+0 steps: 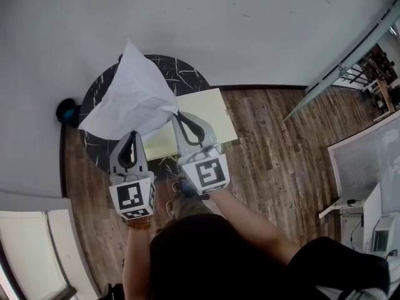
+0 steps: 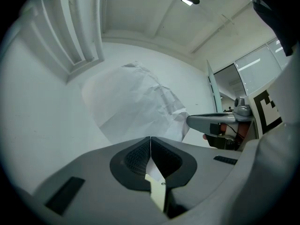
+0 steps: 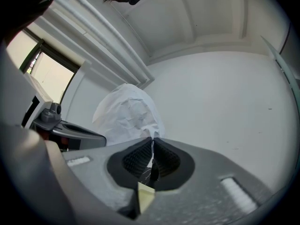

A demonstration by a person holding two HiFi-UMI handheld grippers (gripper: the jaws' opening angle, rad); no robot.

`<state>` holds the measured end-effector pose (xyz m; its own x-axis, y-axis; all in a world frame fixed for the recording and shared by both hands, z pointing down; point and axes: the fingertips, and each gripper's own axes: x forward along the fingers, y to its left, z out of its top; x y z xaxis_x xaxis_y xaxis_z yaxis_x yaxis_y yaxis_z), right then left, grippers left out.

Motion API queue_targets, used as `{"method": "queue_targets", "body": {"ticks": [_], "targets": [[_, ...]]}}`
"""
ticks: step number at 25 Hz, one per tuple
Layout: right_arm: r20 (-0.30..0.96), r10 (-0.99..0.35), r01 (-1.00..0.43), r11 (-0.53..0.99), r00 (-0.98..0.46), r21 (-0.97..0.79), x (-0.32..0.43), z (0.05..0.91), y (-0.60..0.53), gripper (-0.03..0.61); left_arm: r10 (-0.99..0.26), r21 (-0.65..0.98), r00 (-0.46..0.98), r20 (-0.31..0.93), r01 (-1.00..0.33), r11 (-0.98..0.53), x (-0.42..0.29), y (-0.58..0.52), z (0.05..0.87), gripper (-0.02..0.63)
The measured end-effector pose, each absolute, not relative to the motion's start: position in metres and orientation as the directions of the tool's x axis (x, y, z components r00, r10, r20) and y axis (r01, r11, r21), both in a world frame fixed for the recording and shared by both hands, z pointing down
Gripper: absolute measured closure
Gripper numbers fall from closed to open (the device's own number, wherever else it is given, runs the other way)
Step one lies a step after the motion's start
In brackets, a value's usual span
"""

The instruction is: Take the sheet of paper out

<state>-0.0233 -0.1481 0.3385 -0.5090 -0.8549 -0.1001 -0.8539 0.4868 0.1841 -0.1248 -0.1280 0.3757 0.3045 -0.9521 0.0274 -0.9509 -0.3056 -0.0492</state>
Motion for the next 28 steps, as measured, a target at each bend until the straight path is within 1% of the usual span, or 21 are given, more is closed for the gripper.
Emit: {"method": "queue_targets", "body": {"ticks": [17, 28], "targets": [[-0.142, -0.847, -0.853, 0.483, -0.513, 0.198, -0.048, 0.325, -0.129, 0.572, -0.957, -0.048, 0.288, -0.030, -0.957, -0.287, -0.132, -0.113, 0.363, 0.606], [-0.132, -0.839, -0.840, 0.493, -0.528, 0.226, -0.049, 0.329, -0.122, 0.572, -0.958, -0.036, 0.285, -0.022, -0.958, -0.284, -0.129, -0.105, 0.371, 0.606]]}}
